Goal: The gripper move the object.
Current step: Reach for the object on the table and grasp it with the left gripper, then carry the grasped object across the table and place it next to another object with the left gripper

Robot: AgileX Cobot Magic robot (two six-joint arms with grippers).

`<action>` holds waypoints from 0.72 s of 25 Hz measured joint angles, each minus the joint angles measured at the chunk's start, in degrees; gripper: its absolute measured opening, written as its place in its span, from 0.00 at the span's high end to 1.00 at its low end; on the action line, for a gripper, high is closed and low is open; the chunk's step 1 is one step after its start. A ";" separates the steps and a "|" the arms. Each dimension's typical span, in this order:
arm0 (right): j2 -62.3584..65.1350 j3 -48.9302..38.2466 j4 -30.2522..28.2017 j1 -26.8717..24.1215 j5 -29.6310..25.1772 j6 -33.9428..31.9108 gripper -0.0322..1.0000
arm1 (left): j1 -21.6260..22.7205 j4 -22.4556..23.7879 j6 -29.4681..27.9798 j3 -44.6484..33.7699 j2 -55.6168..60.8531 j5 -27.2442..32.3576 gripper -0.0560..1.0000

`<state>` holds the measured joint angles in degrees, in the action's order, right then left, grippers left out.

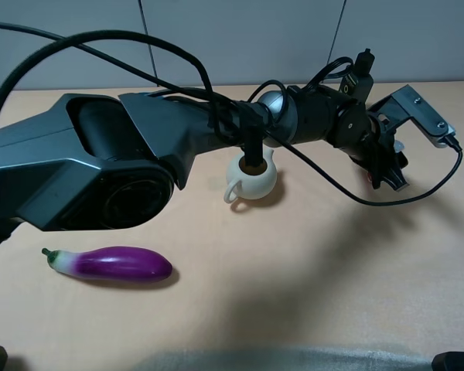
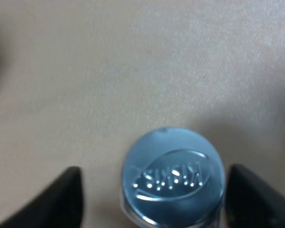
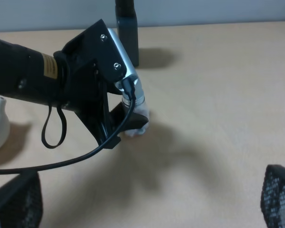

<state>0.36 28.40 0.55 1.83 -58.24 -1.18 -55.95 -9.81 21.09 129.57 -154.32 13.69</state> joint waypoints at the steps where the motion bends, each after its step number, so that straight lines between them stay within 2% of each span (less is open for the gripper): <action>1: 0.00 0.00 0.00 0.00 0.00 0.00 0.30 | 0.00 0.00 0.00 0.00 0.00 -0.06 0.43; 3: 0.00 0.00 0.05 0.00 0.00 0.00 0.30 | 0.00 -0.05 0.00 0.00 0.00 -0.06 0.54; 18: 0.00 0.00 0.11 0.00 -0.05 0.00 0.30 | 0.00 -0.05 0.00 0.00 0.00 -0.06 0.54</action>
<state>0.36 28.40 0.66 1.83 -58.29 -1.18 -55.95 -9.86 21.09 129.57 -154.32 13.63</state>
